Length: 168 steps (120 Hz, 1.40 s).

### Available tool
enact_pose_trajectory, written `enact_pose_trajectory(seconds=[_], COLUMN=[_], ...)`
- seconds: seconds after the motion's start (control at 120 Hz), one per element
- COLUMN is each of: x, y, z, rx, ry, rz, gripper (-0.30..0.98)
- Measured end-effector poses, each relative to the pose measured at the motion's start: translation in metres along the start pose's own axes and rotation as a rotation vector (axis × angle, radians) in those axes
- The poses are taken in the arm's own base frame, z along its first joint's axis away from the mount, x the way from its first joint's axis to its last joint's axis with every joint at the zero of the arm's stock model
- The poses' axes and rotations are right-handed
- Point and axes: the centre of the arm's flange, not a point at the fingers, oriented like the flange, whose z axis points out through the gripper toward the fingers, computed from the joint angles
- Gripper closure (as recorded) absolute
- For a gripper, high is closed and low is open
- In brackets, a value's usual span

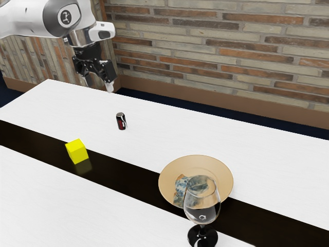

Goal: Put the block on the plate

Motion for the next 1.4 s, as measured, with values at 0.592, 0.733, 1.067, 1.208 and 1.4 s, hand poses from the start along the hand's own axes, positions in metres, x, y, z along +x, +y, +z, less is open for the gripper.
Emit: enact_pose_trajectory(seconds=[0.592,0.733,1.067,1.208,1.4], x=[-0.012,-0.003,-0.034,-0.039,-0.033], y=[-0.124,-0.158,-0.215,-0.213,-0.207], z=[0.096,0.144,0.234,0.257,0.277], rx=[0.004,0.019,0.037,0.026,0.035], ry=[-0.138,-0.135,-0.161,-0.163,-0.128], rz=[-0.095,-0.018,0.119,0.176,0.24], gripper=[0.0,0.0,0.0,0.0,0.0])
